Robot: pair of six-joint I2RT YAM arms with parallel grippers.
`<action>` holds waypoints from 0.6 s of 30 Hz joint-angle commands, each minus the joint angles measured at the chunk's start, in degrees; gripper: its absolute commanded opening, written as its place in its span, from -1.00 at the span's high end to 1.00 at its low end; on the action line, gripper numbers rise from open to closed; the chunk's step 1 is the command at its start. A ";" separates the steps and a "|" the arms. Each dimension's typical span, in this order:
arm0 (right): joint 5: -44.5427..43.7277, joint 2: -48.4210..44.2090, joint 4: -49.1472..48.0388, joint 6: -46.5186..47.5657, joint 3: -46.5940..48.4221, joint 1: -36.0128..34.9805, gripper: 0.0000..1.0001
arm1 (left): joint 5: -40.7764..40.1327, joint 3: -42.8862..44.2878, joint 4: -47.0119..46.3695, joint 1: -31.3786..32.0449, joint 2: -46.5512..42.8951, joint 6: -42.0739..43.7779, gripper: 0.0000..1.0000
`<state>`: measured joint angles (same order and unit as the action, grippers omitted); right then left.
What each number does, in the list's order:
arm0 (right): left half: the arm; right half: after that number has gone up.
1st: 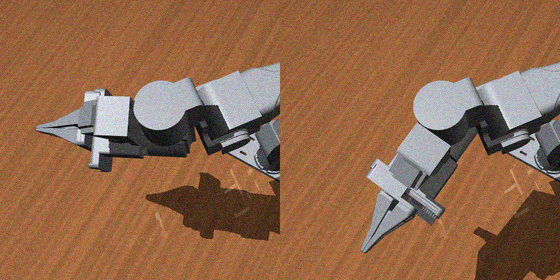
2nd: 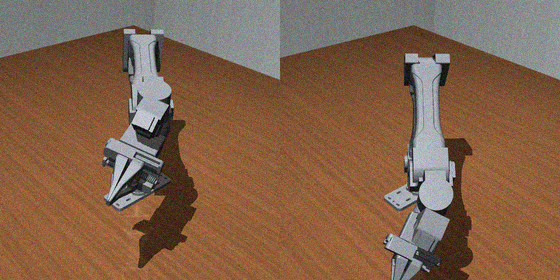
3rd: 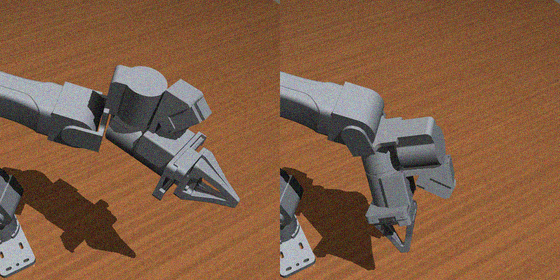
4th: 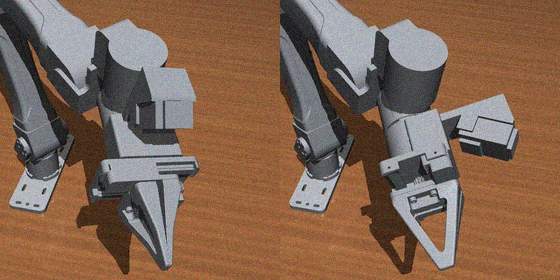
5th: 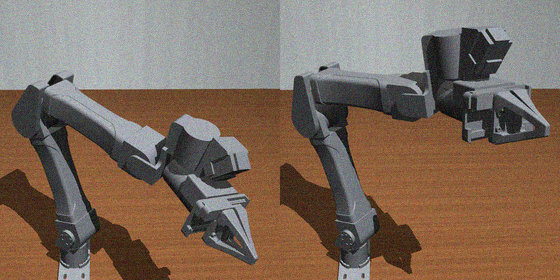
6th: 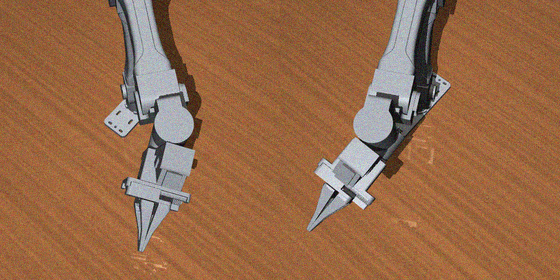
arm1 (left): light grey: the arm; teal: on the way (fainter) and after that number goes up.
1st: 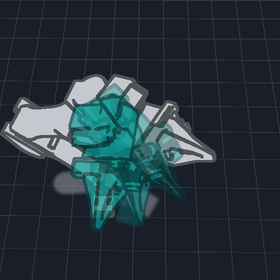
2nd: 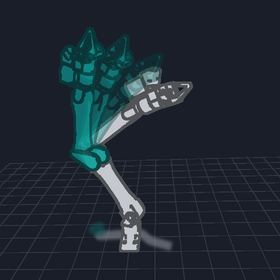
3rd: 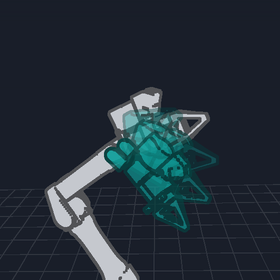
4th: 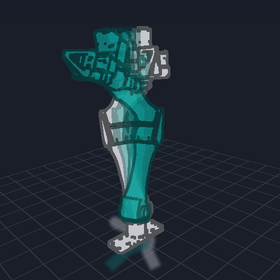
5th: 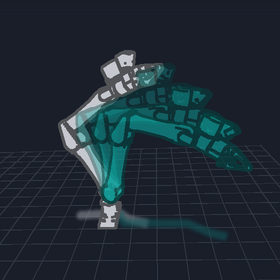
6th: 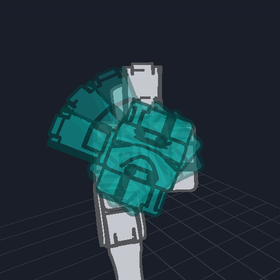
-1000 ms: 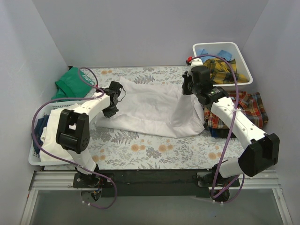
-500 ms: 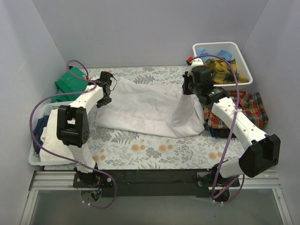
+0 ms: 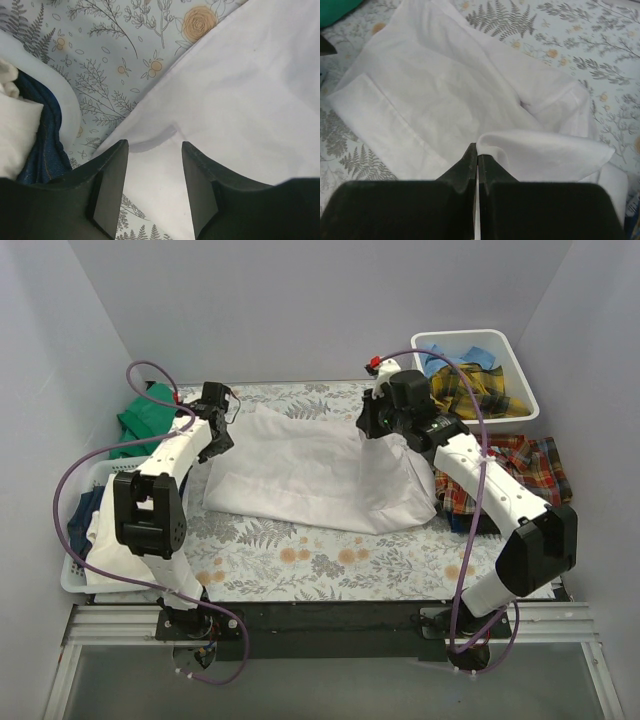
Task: Fold and stack the long sleeve shirts
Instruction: Fold the shirt
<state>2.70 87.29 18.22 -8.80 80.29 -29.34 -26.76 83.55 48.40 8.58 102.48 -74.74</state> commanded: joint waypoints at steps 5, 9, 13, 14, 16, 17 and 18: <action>5.03 0.87 -2.49 -0.43 0.22 -8.36 0.97 | 3.38 4.17 1.87 -1.28 -4.04 1.35 0.05; 1.27 2.27 -0.91 -2.62 -1.98 -8.45 0.97 | 4.96 3.55 1.43 -1.28 -3.95 1.88 0.05; -4.96 4.90 1.46 -3.94 2.04 -6.70 0.97 | 6.11 2.59 1.34 -1.28 -4.04 2.84 0.05; -5.42 5.43 1.90 -4.12 3.02 -6.00 0.97 | 6.37 2.32 1.34 -1.28 -4.13 3.02 0.05; -6.56 6.75 2.44 -4.38 5.48 -3.81 0.97 | 6.81 1.97 1.08 -1.28 -4.30 3.63 0.05; -7.00 7.11 2.61 -4.39 8.19 -3.10 0.97 | 7.07 1.80 1.08 -1.28 -4.30 3.81 0.05; -7.27 7.63 2.79 -4.30 9.52 -2.39 0.97 | 7.25 1.71 1.17 -1.20 -4.39 3.99 0.05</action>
<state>-0.10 94.15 20.93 -11.97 81.56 -35.18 -20.99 85.93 49.30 7.55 101.84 -72.42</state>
